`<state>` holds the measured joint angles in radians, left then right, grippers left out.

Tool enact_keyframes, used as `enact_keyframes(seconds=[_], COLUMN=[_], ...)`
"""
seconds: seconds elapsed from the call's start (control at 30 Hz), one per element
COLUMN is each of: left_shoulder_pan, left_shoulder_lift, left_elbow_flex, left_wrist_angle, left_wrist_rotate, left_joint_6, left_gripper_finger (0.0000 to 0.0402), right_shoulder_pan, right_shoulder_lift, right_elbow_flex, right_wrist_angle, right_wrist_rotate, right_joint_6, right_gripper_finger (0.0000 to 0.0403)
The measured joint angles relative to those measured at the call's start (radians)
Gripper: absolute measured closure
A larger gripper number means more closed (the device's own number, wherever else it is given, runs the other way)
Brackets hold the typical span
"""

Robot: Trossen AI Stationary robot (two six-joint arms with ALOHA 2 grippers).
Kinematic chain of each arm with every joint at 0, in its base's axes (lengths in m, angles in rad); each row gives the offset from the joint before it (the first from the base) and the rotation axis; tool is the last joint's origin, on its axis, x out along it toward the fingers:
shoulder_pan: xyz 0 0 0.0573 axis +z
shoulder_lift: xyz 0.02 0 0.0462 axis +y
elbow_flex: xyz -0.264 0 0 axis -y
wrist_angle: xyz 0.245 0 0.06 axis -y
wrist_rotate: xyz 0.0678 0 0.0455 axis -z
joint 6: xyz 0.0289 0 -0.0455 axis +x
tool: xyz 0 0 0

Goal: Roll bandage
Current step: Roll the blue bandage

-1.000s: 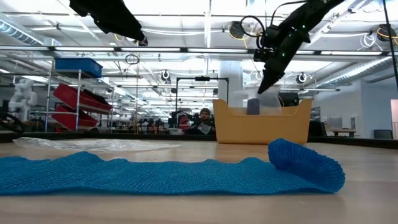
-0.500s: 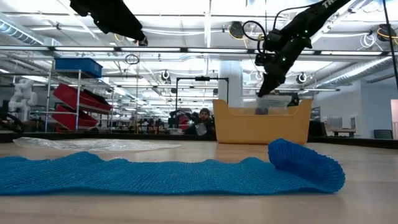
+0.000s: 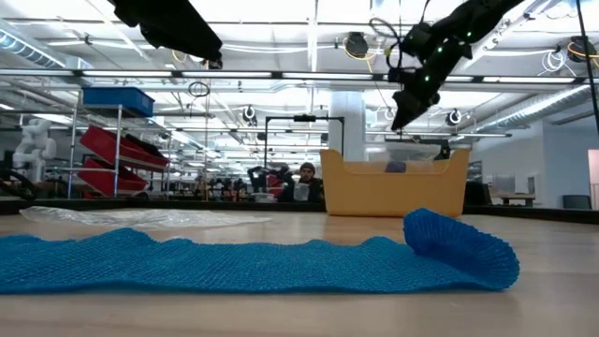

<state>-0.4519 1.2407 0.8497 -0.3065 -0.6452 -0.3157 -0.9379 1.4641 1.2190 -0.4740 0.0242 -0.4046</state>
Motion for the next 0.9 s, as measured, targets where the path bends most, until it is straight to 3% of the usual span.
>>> enact_keyframes(seconds=[0.4, 0.6, 0.9], left_shoulder_pan=[0.001, 0.002, 0.038], left_shoulder_lift=[0.001, 0.001, 0.001], left_elbow_flex=[0.000, 0.000, 0.000], left_wrist_angle=[-0.027, -0.046, -0.056], left_wrist_rotate=[-0.041, -0.045, -0.092], left_joint_6=[-0.015, 0.065, -0.122], left_gripper_finger=[0.0215, 0.0215, 0.0215], right_shoulder_pan=[0.104, 0.201, 0.444], right_shoulder_lift=[-0.173, -0.258, -0.314], right_elbow_flex=[0.000, 0.000, 0.000], right_wrist_angle=[-0.011, -0.013, -0.080], right_wrist_rotate=[-0.085, -0.085, -0.076], right_joint_6=[0.067, 0.161, 0.359], right_gripper_finger=[0.0261, 0.0261, 0.0261])
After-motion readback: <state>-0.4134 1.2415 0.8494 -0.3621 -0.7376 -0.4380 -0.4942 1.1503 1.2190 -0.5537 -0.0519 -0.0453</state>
